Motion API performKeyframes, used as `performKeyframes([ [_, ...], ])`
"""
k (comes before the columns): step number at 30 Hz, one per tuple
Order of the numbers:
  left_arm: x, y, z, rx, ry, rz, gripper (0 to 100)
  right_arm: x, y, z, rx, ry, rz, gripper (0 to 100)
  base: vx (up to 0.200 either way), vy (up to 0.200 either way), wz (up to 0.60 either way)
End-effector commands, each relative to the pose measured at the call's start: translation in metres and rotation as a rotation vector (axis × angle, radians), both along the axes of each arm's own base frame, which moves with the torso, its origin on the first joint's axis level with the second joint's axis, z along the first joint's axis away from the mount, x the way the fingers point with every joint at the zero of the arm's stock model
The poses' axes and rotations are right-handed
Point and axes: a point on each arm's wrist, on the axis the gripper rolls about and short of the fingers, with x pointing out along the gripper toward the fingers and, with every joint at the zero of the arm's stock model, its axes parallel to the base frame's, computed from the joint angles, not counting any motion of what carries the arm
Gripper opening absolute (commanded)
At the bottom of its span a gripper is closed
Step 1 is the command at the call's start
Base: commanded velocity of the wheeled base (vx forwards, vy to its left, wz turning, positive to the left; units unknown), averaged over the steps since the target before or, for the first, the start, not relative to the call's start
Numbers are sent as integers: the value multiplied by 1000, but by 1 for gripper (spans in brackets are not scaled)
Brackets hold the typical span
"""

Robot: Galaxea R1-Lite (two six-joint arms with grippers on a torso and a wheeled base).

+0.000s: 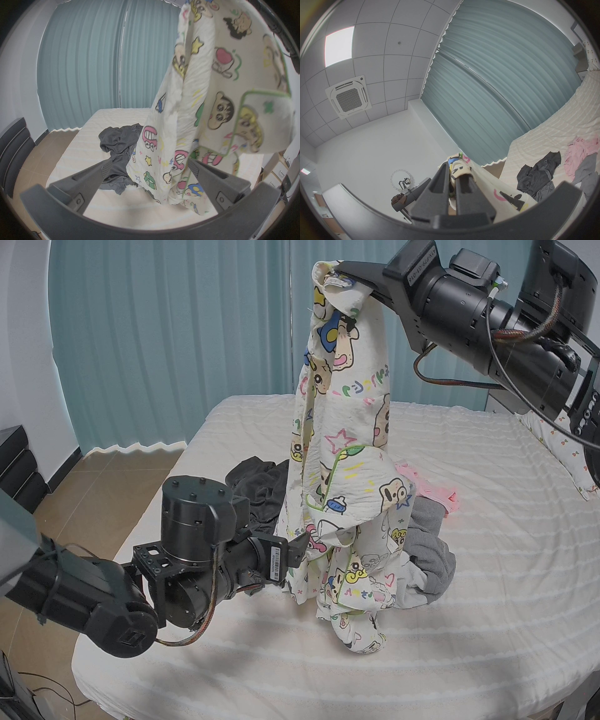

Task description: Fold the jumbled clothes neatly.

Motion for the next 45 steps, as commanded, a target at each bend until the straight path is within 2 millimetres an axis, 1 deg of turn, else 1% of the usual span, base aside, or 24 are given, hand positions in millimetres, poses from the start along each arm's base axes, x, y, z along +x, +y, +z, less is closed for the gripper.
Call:
performKeyframes([
  [1,12,-4,-24,38,48,16,100,-7,-6,7,14,-15,6,0,0,0,0],
  [4,15,-7,-26,30,49,14,100,-11,-4,8,17,-18,20,0,0,0,0],
  [10,22,-12,-41,36,56,16,100,-12,-3,8,17,-18,23,0,0,0,0],
  [12,24,-14,-52,53,72,17,100,-12,-3,8,17,-19,24,0,0,0,0],
  [18,23,-13,-74,109,118,38,100,-12,-3,8,17,-19,23,0,0,0,0],
  [22,24,-12,-79,134,114,80,100,-11,-3,7,15,-16,21,0,0,0,0],
  [26,20,-9,-83,154,124,89,100,-11,-3,7,14,-17,23,0,0,0,0],
  [32,30,-14,-84,127,104,99,100,-10,-1,6,11,-14,26,0,0,0,0],
  [34,35,-17,-85,96,68,96,100,-10,-1,5,10,-12,26,0,0,0,0],
  [39,36,-19,-94,90,68,81,100,-10,-1,6,11,-14,26,0,0,0,0],
  [40,36,-19,-95,86,76,66,0,-10,-1,6,11,-14,26,0,0,0,0],
  [45,32,-17,-97,75,89,43,0,-7,-4,3,5,-6,12,0,0,0,0],
])
